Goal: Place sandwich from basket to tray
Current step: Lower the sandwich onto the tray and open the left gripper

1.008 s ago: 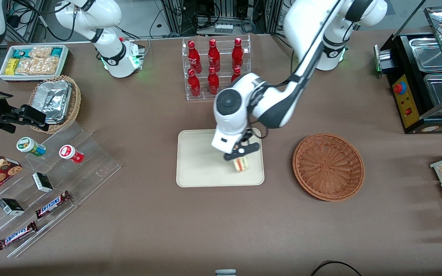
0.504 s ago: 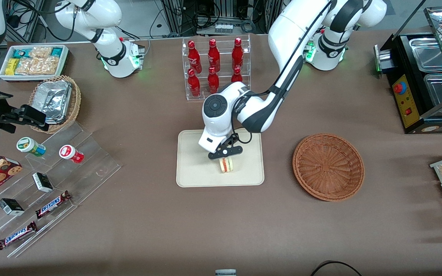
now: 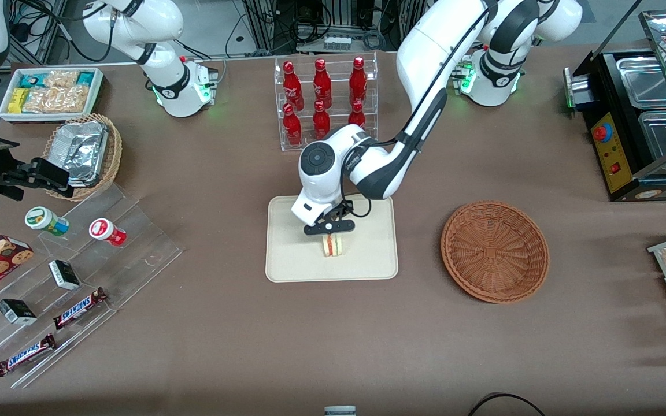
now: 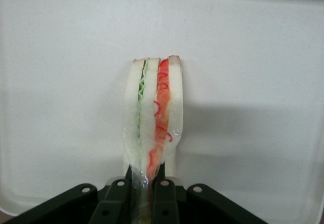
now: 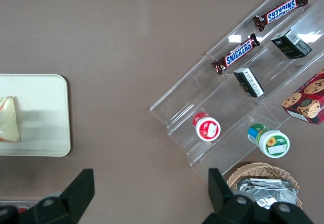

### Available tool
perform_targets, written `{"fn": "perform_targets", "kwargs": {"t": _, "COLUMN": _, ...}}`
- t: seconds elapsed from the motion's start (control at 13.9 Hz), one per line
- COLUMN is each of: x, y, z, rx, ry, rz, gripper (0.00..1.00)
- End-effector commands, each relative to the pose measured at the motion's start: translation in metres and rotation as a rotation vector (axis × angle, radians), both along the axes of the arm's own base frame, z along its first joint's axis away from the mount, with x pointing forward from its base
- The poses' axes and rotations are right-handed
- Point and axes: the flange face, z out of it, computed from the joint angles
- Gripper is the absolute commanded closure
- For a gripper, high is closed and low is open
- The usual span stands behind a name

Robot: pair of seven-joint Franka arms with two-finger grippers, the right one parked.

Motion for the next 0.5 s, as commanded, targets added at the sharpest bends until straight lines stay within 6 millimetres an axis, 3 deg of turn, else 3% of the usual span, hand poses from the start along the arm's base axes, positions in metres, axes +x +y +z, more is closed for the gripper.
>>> {"fn": "perform_targets", "kwargs": {"t": 0.0, "x": 0.003, "y": -0.006, "z": -0.004, "rx": -0.007, "ry": -0.005, "rz": -0.002, "gripper": 0.34}}
{"fn": "perform_targets", "kwargs": {"t": 0.07, "x": 0.005, "y": -0.004, "z": 0.002, "rx": -0.008, "ry": -0.005, "rz": 0.003, "gripper": 0.07}}
{"fn": "perform_targets", "kwargs": {"t": 0.14, "x": 0.007, "y": -0.003, "z": 0.008, "rx": -0.01, "ry": -0.006, "rz": 0.008, "gripper": 0.01}}
{"fn": "perform_targets", "kwargs": {"t": 0.29, "x": 0.007, "y": -0.001, "z": 0.03, "rx": -0.005, "ry": -0.003, "rz": 0.01, "gripper": 0.01}}
{"fn": "perform_targets", "kwargs": {"t": 0.43, "x": 0.01, "y": 0.006, "z": 0.067, "rx": -0.009, "ry": -0.002, "rz": 0.035, "gripper": 0.01}}
